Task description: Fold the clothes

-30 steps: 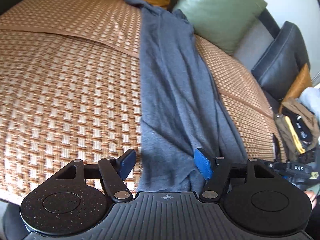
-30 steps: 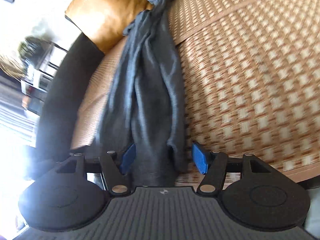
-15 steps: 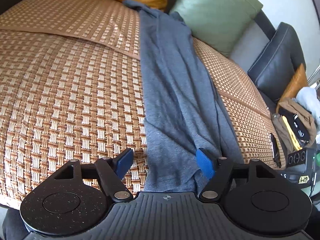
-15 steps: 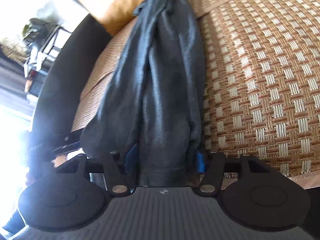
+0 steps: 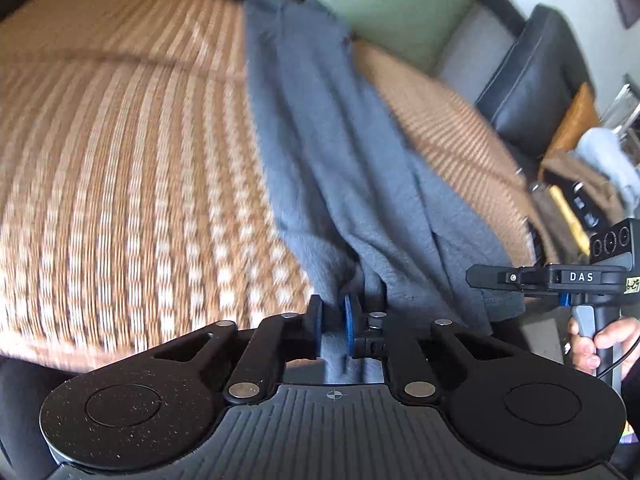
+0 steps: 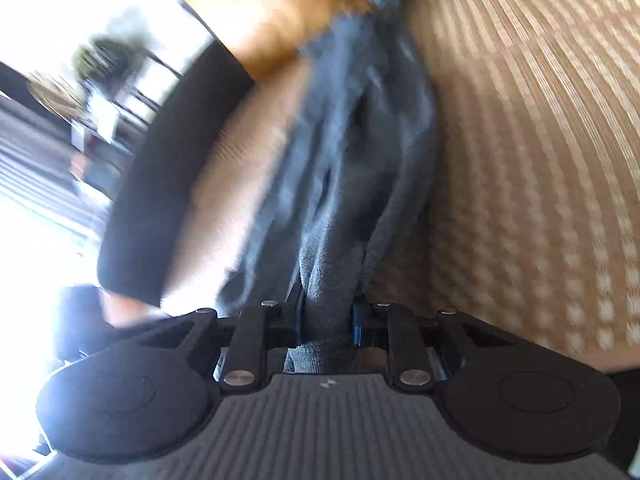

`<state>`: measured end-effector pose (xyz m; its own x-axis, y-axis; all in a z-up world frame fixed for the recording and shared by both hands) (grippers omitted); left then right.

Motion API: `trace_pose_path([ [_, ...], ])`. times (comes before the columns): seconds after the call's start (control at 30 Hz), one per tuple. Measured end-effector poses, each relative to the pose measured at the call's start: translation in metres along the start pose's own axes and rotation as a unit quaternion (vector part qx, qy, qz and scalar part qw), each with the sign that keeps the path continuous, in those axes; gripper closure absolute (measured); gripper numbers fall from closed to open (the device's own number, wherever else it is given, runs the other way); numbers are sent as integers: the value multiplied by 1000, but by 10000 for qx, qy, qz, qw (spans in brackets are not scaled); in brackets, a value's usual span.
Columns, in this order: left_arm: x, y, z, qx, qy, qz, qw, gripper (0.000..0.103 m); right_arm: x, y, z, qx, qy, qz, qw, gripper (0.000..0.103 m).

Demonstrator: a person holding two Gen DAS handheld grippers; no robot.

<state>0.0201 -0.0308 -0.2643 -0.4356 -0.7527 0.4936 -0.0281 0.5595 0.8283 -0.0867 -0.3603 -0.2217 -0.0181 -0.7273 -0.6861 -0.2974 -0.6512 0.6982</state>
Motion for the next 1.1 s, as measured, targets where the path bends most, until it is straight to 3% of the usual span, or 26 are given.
trace_pose_path([
  [0.1,-4,3,10,95,195,152,9996,71,19,-5,13,86,-418,-28,9991,68],
  [0.17,-4,9,13,219,258,269,9991,52,23,-5,19,132,-556,-161,9982,50],
  [0.3,-5,14,3,453,379,424,9974,47,23,-15,23,46,-520,-138,9985,50],
  [0.4,2,2,-6,390,309,369,9981,46,22,-22,27,-20,-494,-121,9987,50],
  [0.43,5,-2,-8,367,273,345,9984,46,22,-24,28,-41,-485,-116,9987,53],
  [0.47,9,-7,-6,332,181,298,9988,49,20,-28,28,-87,-493,-102,9987,68],
  [0.5,14,-12,-5,297,88,250,9992,57,18,-32,29,-132,-520,-85,9985,75],
  [0.53,18,-15,-3,264,1,206,9994,84,18,-31,29,-134,-536,-114,9984,77],
  [0.57,19,-13,-1,246,-42,190,9995,94,17,-29,28,-126,-564,-213,9981,79],
  [0.77,15,22,0,291,285,620,9972,97,7,0,22,-188,-711,-857,9936,81],
  [0.87,22,42,-32,505,550,967,9925,97,-12,24,5,-124,-650,-1238,9901,81],
  [1.03,32,76,-88,865,981,1521,9797,96,-50,48,-71,52,-491,-1728,9837,81],
  [1.1,22,71,-132,1146,1108,1365,9777,93,-52,40,-117,207,-556,-1751,9828,81],
])
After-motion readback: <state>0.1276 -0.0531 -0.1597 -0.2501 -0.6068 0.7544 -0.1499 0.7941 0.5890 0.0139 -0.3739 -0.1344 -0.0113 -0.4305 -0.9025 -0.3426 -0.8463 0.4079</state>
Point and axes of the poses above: each gripper's, at about its wrist camera, not at the fingertips, and y roughly against the way its jaws point, x to its right, z to its underside, the point moved 8 cm from there along -y, roughly the way its jaws point, and after that the axes turned 11 degrees about -x, right-handed, at the moved point
